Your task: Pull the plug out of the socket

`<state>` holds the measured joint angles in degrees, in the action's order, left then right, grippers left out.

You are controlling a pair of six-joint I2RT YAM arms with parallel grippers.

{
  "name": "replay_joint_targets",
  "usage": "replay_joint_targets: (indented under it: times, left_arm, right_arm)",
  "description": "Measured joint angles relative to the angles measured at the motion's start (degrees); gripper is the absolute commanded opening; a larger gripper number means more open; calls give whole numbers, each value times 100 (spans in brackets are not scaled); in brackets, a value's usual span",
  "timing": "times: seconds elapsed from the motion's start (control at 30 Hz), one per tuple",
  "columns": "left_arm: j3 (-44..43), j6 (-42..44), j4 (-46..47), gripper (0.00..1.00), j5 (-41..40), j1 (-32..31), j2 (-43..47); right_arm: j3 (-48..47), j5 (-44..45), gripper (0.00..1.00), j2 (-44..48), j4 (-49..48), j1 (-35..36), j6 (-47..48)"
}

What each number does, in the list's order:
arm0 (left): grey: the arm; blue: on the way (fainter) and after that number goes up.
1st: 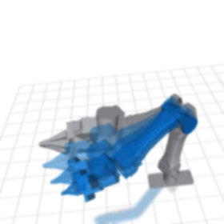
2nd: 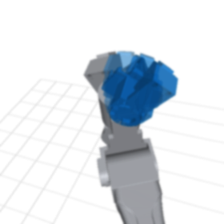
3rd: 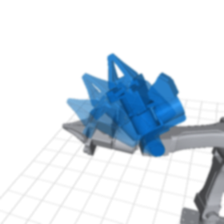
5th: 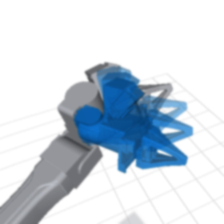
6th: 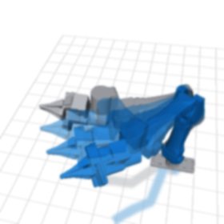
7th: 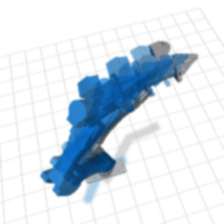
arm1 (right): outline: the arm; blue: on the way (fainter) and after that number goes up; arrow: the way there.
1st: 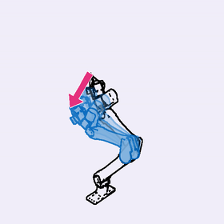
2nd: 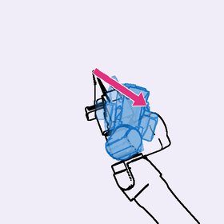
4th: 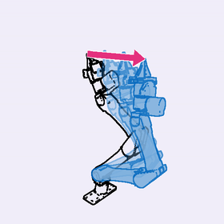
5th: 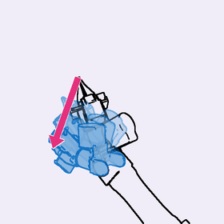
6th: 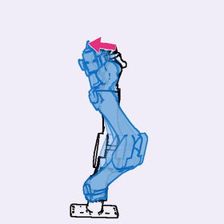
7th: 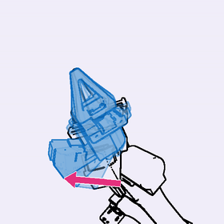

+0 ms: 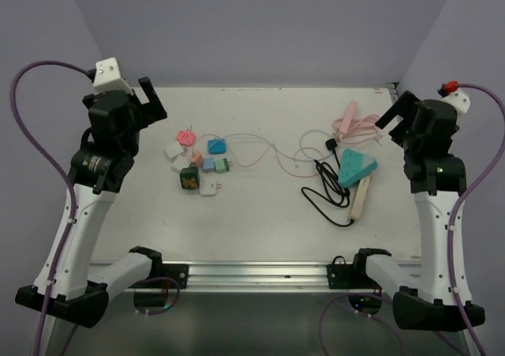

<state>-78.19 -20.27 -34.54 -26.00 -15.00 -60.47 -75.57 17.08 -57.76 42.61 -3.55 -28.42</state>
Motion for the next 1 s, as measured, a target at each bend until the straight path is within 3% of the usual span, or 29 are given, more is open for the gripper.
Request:
replay_joint_targets:
  times: [0.23, 0.47, 1.0]
  left_arm:
    - [-1329, 529, -122, 100, -815, 0, 334]
    - [-2028, 774, -304, 99, -1342, -42, 442]
    - [-2291, 807, -420, 100, -1585, -164, 332]
  right_arm:
    - [-1200, 682, 99, 385, 225, 710, 730]
    - [-1314, 1198, 99, 1169, 90, 1108, 1364]
    - [-955, 1333, 99, 1469, -219, 1180, 1784]
